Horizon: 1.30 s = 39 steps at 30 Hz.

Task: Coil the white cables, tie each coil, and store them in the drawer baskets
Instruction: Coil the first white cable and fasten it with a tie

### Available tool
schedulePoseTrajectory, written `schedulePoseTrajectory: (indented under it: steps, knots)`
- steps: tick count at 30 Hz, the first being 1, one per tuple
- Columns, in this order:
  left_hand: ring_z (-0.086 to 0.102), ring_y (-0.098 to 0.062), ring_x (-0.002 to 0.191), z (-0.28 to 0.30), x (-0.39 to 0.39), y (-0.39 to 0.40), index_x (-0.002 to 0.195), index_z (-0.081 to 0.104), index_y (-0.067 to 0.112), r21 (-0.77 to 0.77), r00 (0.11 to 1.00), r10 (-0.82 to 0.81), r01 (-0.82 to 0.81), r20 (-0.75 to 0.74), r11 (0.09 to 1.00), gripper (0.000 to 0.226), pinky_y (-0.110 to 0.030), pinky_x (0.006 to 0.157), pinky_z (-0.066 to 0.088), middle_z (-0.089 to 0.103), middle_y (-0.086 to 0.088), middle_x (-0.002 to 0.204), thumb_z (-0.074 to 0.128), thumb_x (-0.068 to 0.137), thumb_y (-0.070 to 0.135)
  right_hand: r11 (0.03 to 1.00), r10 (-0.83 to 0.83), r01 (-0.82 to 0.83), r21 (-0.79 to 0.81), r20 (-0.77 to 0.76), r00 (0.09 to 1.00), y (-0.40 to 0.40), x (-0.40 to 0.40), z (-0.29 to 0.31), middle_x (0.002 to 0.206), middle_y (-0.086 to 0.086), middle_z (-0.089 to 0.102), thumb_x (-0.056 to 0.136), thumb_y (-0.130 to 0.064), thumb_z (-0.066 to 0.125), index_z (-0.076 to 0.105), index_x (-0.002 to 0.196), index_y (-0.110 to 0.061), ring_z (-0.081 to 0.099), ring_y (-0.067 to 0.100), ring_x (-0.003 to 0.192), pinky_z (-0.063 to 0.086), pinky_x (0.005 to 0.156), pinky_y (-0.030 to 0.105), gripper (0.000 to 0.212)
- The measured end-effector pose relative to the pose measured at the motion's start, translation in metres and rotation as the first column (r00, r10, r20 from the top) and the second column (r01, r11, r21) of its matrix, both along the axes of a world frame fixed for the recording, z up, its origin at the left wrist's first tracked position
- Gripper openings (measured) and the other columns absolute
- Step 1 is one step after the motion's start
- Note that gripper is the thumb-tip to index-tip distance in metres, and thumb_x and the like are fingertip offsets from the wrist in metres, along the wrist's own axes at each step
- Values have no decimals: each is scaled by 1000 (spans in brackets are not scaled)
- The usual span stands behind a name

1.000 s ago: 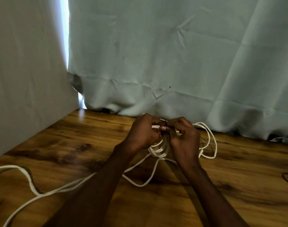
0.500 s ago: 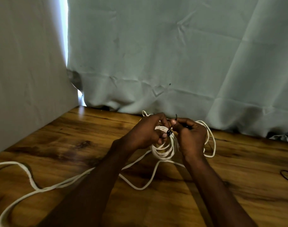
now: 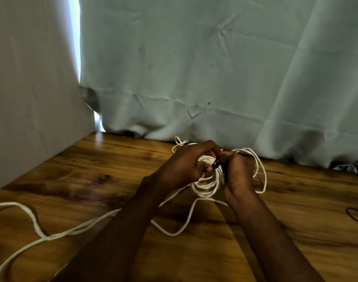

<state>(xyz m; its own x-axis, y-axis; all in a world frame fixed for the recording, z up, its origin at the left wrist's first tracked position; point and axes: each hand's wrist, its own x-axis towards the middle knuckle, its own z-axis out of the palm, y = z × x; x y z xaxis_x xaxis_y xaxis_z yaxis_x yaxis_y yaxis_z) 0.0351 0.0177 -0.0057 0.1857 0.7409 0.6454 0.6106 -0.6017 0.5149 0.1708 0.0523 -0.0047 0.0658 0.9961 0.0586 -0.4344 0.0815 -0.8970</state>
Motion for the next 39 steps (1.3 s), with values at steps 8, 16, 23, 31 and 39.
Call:
schedulePoseTrajectory:
  steps: [8, 16, 23, 31, 39]
  knots:
    - [66, 1, 73, 6, 1, -5, 105, 71, 23, 61, 986, 160, -163, 49, 985, 32, -29, 71, 55, 73, 9, 80, 59, 76, 17, 999, -27, 29, -16, 106, 994, 9, -1, -8, 90, 17, 77, 92, -8, 68, 77, 91, -4, 71, 32, 83, 55, 73, 40, 10]
    - [72, -18, 81, -4, -11, 11, 100, 73, 21, -57, 884, 422, -419, 201, 906, 20, -34, 73, 58, 76, 4, 88, 69, 85, 9, 825, -316, -9, 565, 475, 821, -4, -4, -5, 102, 0, 71, 85, -8, 80, 75, 100, -18, 67, 3, 92, 51, 82, 18, 18]
    - [76, -31, 72, 11, -20, 5, 95, 74, -3, -426, 768, 318, -65, 556, 902, 13, -47, 64, 64, 76, -20, 87, 75, 82, -8, 642, -572, -165, 749, 611, 547, -5, -3, -9, 102, -4, 60, 83, 2, 71, 76, 94, -16, 64, 15, 91, 51, 77, 30, 22]
    - [74, -25, 70, 13, -31, 0, 99, 75, -11, -495, 527, 324, 220, 786, 841, 29, -27, 61, 58, 76, -26, 95, 76, 70, -9, 615, -557, -268, 741, 650, 517, -8, 0, -8, 104, -7, 63, 80, -19, 77, 79, 97, -20, 64, 11, 94, 48, 80, 25, 16]
    - [74, -30, 90, 9, -31, 4, 111, 71, -12, -451, 449, 271, 365, 851, 814, 36, -32, 69, 62, 75, -26, 107, 75, 76, -9, 596, -632, -233, 769, 628, 455, -11, -2, -9, 104, -4, 65, 77, -16, 84, 78, 97, -20, 65, 18, 92, 50, 76, 31, 21]
